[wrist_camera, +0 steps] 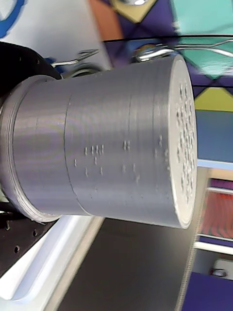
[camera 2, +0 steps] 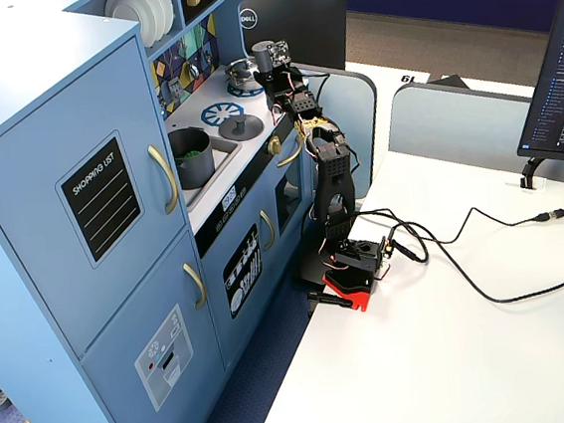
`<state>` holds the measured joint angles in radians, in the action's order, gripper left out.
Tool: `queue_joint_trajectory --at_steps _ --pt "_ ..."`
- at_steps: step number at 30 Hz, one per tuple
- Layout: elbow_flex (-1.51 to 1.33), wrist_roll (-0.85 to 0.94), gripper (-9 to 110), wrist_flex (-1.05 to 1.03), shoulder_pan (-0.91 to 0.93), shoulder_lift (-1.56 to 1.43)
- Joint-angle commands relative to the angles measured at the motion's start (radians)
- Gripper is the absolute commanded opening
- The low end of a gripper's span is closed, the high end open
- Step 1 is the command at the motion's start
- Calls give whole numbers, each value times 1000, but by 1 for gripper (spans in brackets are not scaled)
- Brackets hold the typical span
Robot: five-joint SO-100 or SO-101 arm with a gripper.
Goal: Put salt in the gray recipient
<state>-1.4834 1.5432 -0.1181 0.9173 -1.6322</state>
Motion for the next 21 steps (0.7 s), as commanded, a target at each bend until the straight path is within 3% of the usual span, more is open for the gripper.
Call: queue_joint_trajectory --at_steps 1,21 --pt "17 -51 0 71 -18 -83" --pt "-224 -46 0 279 -37 -161"
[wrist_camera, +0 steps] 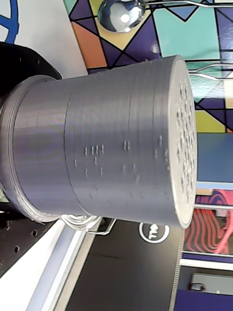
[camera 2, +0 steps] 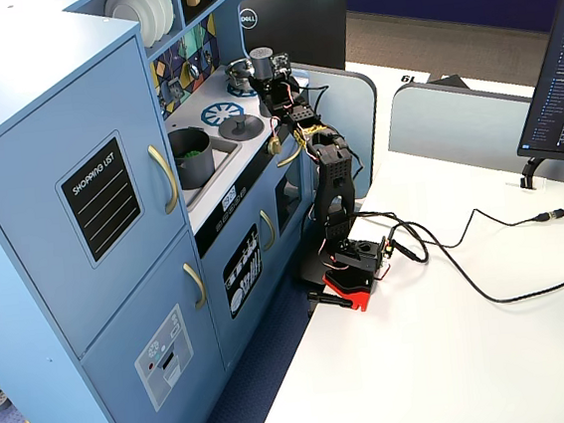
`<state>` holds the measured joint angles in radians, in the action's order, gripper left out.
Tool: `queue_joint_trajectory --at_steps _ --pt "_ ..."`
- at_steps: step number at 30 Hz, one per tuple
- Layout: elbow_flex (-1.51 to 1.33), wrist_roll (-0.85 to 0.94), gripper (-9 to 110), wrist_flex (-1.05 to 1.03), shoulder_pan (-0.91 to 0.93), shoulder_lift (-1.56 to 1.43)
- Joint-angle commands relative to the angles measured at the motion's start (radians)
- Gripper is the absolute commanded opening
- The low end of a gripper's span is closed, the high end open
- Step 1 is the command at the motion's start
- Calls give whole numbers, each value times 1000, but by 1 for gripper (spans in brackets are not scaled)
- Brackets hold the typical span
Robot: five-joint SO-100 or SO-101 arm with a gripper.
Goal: Put salt in the gray recipient
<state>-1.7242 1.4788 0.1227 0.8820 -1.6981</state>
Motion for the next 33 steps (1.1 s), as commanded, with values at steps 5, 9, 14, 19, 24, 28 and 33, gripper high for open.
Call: queue_joint_trajectory --at_steps 5,9,14,19,24,28,33 --pt "8 34 3 38 12 -94" --pt "-2 -25 32 41 31 -106" --pt "-5 -41 45 35 46 -144" --pt "-83 -31 42 -153 64 -356" --pt "-242 29 13 -569 21 -723" --pt "-265 107 0 -1118 -183 -969" --pt "-408 124 0 -1445 -511 -1126"
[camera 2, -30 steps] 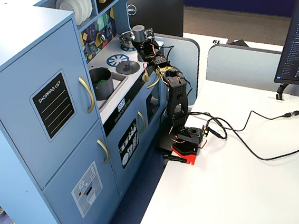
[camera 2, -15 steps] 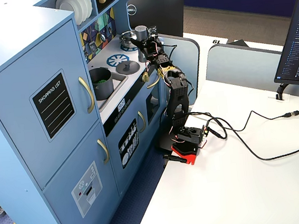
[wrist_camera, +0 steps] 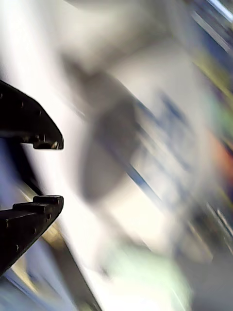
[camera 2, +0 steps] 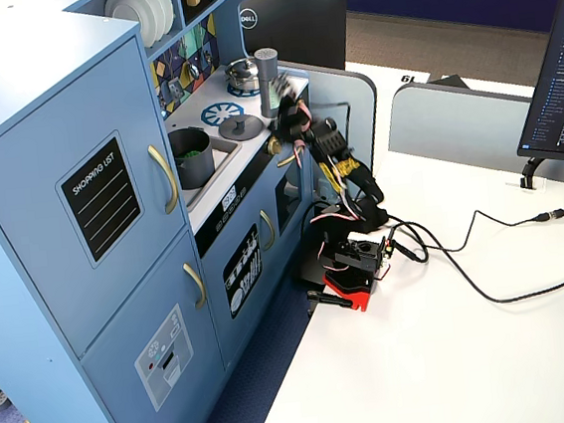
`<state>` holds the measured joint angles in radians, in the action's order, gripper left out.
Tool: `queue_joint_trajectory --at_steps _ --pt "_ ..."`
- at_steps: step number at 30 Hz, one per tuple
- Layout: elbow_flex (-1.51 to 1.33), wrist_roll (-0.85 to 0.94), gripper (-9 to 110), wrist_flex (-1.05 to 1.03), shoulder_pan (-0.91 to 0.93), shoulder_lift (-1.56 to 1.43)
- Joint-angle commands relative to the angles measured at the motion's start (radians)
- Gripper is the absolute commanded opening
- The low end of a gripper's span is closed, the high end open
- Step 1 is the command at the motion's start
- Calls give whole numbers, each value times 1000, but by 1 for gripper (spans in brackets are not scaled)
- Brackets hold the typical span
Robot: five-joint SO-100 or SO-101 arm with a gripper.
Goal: Put salt in the gray recipient
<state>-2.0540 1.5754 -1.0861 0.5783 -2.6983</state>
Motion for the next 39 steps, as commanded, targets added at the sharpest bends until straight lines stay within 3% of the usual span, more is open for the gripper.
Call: queue_joint_trajectory --at_steps 1,5,13,22,29,39 --pt "-137 23 0 -252 -262 -155" --pt "-416 26 0 -235 -382 -253" --pt "-877 -32 0 -109 -434 -439" --pt "-1049 92 1 -230 -437 -520" --pt "-1062 -49 1 -241 -443 -520" --pt "-1062 -44 3 -241 -514 -522"
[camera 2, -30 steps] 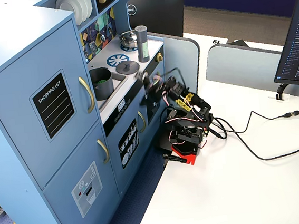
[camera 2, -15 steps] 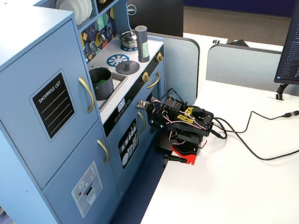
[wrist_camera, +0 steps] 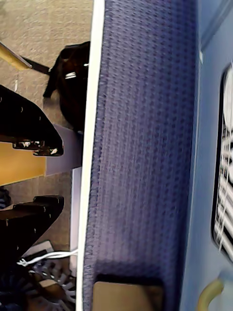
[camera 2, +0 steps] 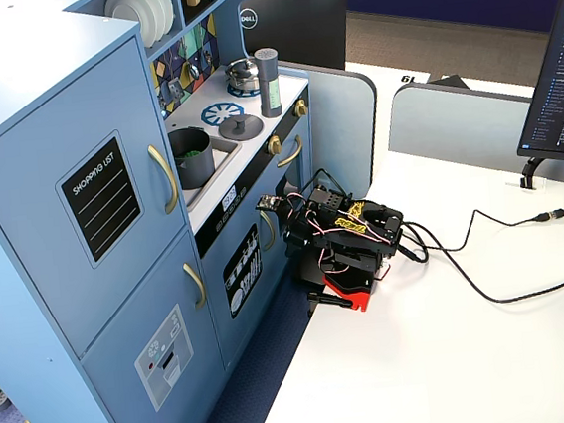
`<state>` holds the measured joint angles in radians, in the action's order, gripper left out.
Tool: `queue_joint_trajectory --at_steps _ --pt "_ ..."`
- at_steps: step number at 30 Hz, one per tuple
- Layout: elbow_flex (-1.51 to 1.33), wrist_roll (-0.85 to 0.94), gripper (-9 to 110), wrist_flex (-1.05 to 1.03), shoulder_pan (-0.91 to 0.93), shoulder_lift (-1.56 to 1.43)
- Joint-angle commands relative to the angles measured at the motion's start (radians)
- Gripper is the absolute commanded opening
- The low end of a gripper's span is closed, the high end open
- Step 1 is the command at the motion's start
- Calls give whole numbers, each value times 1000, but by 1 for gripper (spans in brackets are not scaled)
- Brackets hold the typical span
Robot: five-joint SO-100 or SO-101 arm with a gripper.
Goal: Put salt in the gray recipient
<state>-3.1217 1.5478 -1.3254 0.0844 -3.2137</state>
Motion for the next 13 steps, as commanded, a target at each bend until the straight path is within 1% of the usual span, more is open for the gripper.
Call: queue_joint_trajectory --at_steps 1,13 --pt "6 -17 3 -2 -20 -6" --pt "6 -17 4 -2 -20 -6"
